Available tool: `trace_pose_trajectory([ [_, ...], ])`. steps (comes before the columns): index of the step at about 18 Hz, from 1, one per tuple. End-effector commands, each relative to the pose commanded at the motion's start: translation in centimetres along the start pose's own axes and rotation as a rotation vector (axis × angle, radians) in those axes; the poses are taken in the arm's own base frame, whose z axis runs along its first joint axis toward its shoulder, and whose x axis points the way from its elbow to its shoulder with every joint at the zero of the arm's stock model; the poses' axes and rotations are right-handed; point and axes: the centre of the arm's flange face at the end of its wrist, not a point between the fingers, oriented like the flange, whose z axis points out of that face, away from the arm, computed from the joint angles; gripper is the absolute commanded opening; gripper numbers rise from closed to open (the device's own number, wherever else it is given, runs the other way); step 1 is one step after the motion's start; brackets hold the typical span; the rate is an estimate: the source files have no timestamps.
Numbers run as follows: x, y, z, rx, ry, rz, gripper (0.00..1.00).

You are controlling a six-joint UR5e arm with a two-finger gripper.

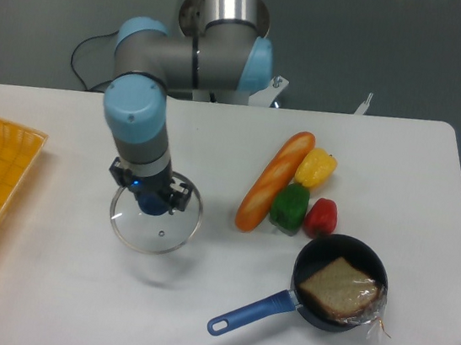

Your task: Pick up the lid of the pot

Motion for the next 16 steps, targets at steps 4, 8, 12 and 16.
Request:
trace_pose_trajectory([
  [4,-3.5,2.1,-2.9,-0.002,0.037,0.033,0.51],
  [8,-5.7,3.3,-3.6,-0.016,0.042,0.059,0.51],
  [12,-8.7,5.7,-4.0,-0.034,0.053,0.089,0.51],
  [16,-9.8,6.4,-3.8,-0.042,0.047,0.102,0.51],
])
